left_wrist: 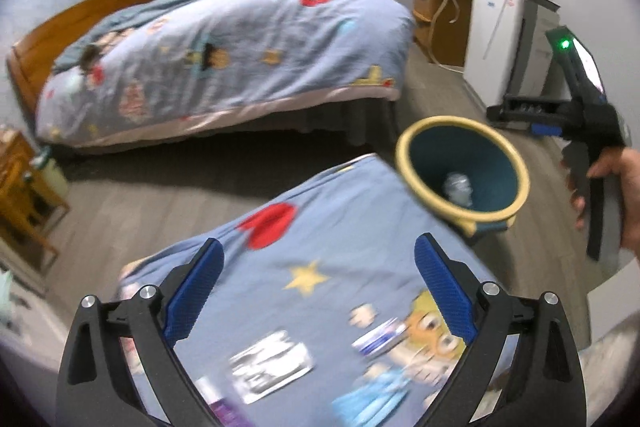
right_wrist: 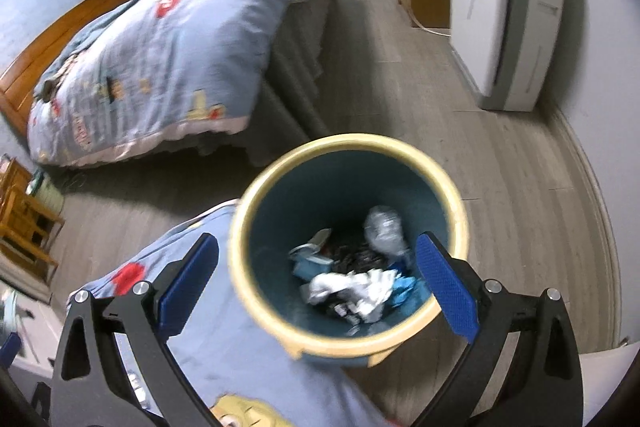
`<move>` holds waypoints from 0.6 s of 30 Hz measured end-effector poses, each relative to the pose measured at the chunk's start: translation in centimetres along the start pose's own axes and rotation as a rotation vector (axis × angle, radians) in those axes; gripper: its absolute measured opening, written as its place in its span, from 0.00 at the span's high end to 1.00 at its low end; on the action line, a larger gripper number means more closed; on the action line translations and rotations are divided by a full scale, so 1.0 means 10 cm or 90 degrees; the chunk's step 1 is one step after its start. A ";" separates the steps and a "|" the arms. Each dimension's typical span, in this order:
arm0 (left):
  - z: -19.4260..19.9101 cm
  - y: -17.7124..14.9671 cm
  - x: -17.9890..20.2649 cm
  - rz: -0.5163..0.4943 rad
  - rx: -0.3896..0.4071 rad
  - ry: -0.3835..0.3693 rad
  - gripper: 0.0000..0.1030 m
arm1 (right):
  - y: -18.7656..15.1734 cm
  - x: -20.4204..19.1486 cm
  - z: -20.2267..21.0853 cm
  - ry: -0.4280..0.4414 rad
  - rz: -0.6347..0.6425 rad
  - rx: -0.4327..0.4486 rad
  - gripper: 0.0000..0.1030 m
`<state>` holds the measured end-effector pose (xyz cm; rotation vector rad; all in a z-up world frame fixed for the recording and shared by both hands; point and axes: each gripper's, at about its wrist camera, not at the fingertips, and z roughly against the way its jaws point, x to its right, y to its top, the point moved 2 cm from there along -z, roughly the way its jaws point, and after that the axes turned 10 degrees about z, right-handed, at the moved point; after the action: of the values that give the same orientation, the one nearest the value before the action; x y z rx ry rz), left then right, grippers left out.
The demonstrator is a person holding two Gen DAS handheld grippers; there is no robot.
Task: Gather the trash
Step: 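Withdraw both open tools from above the bin, then grasp the purple spray bottle with the left tool while the right tool grasps the medicine box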
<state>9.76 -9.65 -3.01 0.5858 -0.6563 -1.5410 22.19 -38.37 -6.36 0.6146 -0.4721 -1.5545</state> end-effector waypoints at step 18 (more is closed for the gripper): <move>-0.02 -1.07 -1.19 0.168 -0.113 0.105 0.07 | -0.58 -1.29 0.40 0.034 0.109 -0.033 0.06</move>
<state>3.20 2.59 -10.91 0.4663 -0.4454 -1.2737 15.41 -25.38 -5.72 0.5595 -0.4314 -1.3807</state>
